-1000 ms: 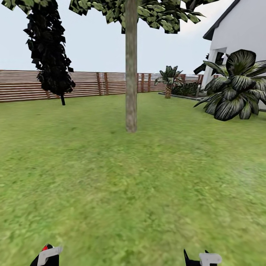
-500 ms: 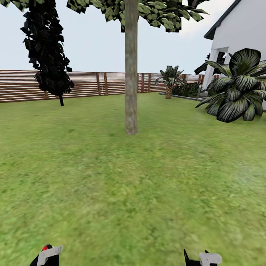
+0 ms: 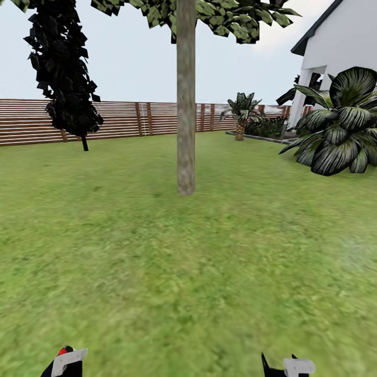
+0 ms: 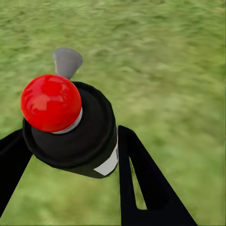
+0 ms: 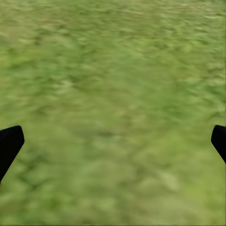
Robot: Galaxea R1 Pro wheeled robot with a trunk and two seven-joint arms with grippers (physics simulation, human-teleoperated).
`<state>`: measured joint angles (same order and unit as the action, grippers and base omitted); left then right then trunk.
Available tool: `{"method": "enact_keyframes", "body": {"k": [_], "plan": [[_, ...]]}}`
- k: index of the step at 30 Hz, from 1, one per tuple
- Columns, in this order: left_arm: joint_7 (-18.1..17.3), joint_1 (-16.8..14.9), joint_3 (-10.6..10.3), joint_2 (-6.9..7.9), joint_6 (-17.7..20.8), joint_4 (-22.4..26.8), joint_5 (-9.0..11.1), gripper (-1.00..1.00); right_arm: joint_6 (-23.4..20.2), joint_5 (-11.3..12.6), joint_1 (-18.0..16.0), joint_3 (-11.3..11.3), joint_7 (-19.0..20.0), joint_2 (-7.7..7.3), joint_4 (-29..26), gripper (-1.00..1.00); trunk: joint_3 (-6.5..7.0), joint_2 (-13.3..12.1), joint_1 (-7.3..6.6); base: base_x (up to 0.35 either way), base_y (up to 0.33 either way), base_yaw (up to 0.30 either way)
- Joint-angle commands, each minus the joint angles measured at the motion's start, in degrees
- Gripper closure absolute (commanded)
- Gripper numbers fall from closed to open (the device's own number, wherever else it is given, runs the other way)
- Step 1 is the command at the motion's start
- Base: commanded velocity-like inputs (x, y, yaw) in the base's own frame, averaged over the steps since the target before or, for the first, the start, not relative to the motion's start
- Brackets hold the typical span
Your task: In the garden, pick up the pesticide atomizer on the floor and spray pesticide onto both trees until each tree trunk is fully covered.
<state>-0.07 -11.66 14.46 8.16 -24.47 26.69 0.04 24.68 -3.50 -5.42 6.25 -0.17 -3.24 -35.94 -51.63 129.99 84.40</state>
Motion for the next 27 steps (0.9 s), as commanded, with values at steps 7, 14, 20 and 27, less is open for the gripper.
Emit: {"method": "enact_keyframes", "body": {"k": [7,14,20,27], "plan": [[0.0,0.0,0.0,-0.27,-0.4,-0.1,-0.1,1.00,0.2,-0.4,0.0,0.0,0.0,0.08,1.2,-1.00,-0.05,0.0,0.02,0.338,0.000,0.000],[0.1,0.0,0.0,-0.50,-0.4,-0.1,-0.1,1.00,0.2,-0.3,0.0,0.2,0.0,0.01,1.0,-1.00,-0.05,0.0,0.02,0.338,0.000,0.000],[0.0,0.0,0.0,-0.66,-0.4,-0.1,-0.1,1.00,0.2,-0.3,0.0,0.3,0.0,-0.08,1.0,-1.00,-0.05,0.0,0.02,0.338,0.000,0.000],[0.2,0.0,0.1,-0.44,-0.1,0.0,-0.1,1.00,0.2,-0.3,0.0,0.3,0.0,-0.04,0.9,-1.00,-0.05,0.0,0.02,0.338,0.000,0.000]]}}
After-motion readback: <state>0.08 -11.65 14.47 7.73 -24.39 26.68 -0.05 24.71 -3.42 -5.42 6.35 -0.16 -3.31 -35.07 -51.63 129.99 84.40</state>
